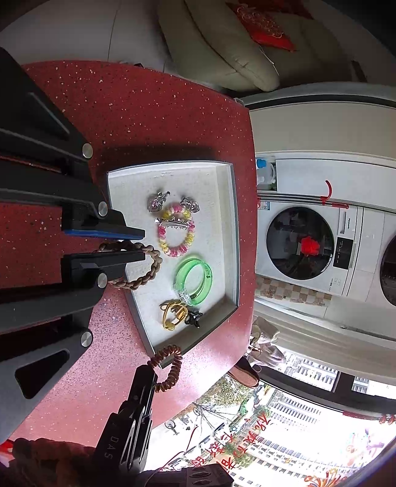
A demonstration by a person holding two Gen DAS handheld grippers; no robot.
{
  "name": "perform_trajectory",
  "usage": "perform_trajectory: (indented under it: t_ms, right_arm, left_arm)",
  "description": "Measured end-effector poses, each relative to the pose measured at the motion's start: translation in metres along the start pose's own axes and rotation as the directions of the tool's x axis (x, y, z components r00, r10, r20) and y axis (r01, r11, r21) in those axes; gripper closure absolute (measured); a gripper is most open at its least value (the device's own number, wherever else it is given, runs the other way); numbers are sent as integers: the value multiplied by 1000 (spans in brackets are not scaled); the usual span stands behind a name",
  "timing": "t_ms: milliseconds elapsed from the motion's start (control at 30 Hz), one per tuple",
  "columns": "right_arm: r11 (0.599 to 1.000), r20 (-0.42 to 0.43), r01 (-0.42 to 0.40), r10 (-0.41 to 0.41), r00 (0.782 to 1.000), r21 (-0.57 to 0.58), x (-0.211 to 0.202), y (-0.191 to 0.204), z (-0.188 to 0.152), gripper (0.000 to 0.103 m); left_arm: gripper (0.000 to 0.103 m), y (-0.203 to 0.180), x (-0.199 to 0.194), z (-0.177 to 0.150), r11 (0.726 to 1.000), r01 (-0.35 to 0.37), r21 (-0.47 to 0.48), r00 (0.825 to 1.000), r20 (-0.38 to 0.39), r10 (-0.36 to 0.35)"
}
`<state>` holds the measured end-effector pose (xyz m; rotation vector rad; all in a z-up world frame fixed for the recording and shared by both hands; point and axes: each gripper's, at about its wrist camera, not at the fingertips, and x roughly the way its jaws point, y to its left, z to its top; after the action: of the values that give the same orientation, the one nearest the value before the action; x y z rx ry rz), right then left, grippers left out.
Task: Organize jewelry
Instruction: 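Carry the braided bracelet and coil hair tie over the tray with both tools, then lower the braided bracelet and coil hair tie into the tray and open both tools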
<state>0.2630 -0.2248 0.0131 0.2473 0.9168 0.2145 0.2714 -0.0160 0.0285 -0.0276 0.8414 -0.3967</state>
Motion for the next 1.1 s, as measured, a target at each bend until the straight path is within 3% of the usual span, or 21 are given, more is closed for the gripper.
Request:
perform_trajectory:
  t_ms: [533, 1100]
  right_arm:
    - [999, -14, 29, -29, 999, -27, 36, -6, 47, 91]
    - [999, -97, 41, -42, 994, -18, 79, -20, 39, 91]
  left_arm:
    - [78, 6, 41, 48, 998, -63, -24, 998, 20, 63]
    - [78, 0, 92, 32, 992, -126, 8, 990, -58, 126]
